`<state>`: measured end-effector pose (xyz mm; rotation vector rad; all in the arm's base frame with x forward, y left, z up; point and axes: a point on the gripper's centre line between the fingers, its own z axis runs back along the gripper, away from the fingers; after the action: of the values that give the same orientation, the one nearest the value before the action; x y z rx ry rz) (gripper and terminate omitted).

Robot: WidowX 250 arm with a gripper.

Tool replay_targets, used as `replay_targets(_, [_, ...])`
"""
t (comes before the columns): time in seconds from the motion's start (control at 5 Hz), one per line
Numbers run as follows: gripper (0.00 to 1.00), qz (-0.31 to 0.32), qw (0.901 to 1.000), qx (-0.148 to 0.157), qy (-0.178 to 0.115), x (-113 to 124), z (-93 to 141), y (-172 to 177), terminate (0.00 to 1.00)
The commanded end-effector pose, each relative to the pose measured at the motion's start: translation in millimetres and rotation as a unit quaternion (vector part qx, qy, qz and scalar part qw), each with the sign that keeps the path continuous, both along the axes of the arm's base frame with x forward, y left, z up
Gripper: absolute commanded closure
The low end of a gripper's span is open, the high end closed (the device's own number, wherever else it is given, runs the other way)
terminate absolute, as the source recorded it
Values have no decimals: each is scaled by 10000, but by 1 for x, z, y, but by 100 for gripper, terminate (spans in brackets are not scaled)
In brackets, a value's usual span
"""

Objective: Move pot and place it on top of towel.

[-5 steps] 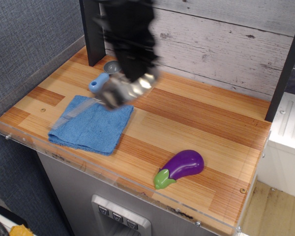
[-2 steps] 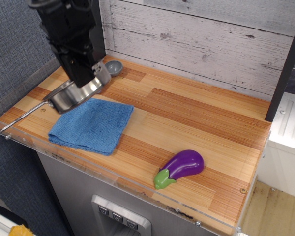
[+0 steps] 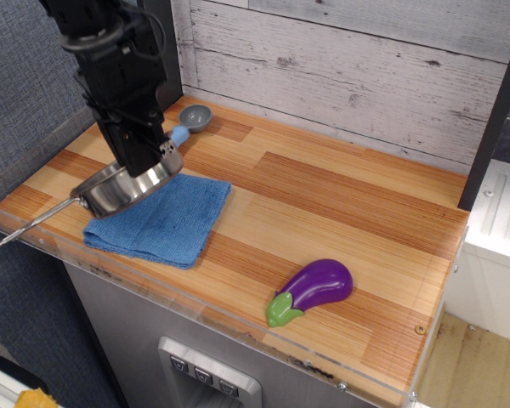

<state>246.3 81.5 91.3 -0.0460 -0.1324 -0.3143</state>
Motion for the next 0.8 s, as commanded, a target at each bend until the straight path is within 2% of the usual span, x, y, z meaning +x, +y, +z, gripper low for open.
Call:
replay_targets(0.0, [100, -77, 9995, 310, 10, 7, -6, -1, 0])
replay_targets(0.4, [100, -49, 9994, 336, 79, 11, -13, -3, 0])
replay_targets(0.6, [100, 11, 9991, 336, 253, 7, -17, -7, 0])
